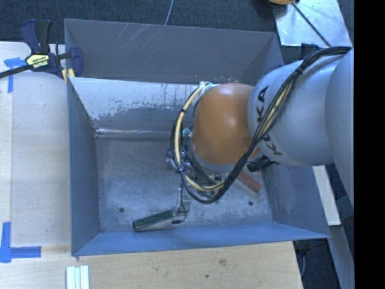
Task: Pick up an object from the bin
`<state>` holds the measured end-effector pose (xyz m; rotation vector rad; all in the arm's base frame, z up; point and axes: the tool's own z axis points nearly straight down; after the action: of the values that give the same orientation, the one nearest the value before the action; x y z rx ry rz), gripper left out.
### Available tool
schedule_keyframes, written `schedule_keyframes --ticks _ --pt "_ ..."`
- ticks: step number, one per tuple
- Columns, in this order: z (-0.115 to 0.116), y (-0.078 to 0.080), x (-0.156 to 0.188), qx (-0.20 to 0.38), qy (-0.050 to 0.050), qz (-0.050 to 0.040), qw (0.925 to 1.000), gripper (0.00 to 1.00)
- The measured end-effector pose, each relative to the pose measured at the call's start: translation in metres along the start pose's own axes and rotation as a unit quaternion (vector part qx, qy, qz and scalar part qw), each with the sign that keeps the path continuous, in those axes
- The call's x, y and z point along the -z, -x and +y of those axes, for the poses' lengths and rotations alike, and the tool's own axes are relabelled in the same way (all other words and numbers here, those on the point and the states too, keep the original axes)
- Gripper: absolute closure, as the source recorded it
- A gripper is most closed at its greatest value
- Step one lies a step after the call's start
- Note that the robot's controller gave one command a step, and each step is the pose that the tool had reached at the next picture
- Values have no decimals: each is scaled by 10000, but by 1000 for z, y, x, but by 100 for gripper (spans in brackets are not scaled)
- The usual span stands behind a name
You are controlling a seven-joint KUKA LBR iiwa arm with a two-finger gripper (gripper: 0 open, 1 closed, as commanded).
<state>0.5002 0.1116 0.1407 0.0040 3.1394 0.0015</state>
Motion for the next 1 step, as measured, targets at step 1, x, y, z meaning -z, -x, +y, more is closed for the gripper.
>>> schedule_keyframes --ticks 1 --pt "0 0 0 -1 0 0 10000 0"
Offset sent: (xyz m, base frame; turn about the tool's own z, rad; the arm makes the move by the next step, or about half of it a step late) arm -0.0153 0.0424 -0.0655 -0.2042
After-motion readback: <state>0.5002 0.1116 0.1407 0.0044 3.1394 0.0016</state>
